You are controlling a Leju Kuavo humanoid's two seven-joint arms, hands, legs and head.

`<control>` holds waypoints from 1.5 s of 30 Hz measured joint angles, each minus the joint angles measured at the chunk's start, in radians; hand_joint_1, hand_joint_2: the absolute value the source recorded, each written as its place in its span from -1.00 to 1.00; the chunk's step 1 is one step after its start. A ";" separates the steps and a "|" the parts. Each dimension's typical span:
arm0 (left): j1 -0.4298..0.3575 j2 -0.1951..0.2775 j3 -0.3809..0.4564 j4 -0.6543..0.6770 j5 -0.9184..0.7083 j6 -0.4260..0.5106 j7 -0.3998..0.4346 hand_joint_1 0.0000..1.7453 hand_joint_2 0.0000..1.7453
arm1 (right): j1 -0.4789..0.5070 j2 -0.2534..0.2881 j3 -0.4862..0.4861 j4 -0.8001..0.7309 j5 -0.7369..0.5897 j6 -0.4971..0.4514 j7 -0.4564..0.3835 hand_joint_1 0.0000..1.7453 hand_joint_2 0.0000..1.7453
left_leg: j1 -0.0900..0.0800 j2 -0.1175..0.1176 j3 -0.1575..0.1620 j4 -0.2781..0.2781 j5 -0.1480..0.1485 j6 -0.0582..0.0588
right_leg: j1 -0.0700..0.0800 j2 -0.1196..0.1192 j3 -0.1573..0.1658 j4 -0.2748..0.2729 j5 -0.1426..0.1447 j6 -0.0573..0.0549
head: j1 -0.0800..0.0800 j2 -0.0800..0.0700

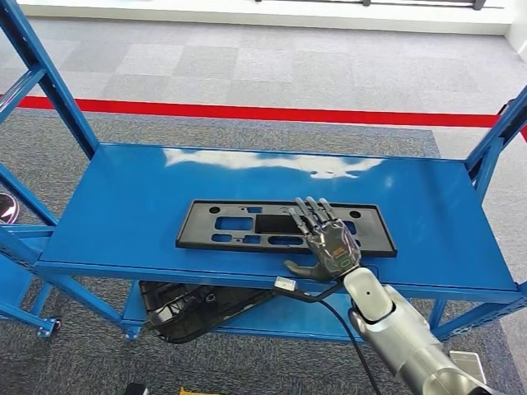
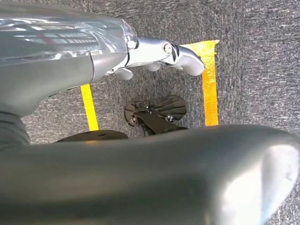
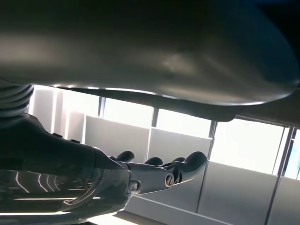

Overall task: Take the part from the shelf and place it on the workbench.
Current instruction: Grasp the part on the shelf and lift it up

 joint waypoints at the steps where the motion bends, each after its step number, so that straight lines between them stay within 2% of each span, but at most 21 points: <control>1: 0.000 0.000 0.000 0.000 0.000 0.000 0.000 -1.00 -1.00 | -0.003 -0.001 0.000 0.004 0.012 -0.001 0.006 -1.00 -1.00 | 0.000 0.000 0.000 0.000 0.000 0.000 | 0.000 0.000 0.000 0.000 0.000 0.000 | 0.000 0.000; 11: 0.000 0.000 0.000 0.000 -0.008 0.000 0.001 -1.00 -1.00 | -0.057 -0.018 0.025 0.068 0.046 -0.025 0.089 -1.00 -1.00 | 0.000 0.000 0.000 0.000 0.000 0.000 | 0.000 0.000 0.000 0.000 0.000 0.000 | 0.000 0.000; 18: 0.000 0.000 0.000 0.000 -0.017 0.000 0.000 -1.00 -1.00 | -0.105 -0.035 0.093 0.142 0.047 -0.036 0.154 -1.00 -1.00 | 0.000 0.000 0.000 0.000 0.000 0.000 | 0.000 0.000 0.000 0.000 0.000 0.000 | 0.000 0.000; 33: 0.000 0.000 0.004 0.000 -0.019 0.009 -0.004 -1.00 -1.00 | -0.164 -0.045 0.129 0.305 0.043 -0.064 0.162 -1.00 -1.00 | 0.000 0.000 0.005 0.000 0.000 0.000 | 0.000 0.000 0.005 0.000 0.000 0.000 | 0.000 0.000; 45: 0.000 0.000 0.006 0.000 -0.019 0.015 -0.014 -1.00 -1.00 | -0.175 -0.048 0.122 0.337 0.041 -0.083 0.160 -1.00 -1.00 | 0.000 0.000 0.009 0.000 0.000 0.000 | 0.000 0.000 0.008 0.000 0.000 0.000 | 0.000 0.000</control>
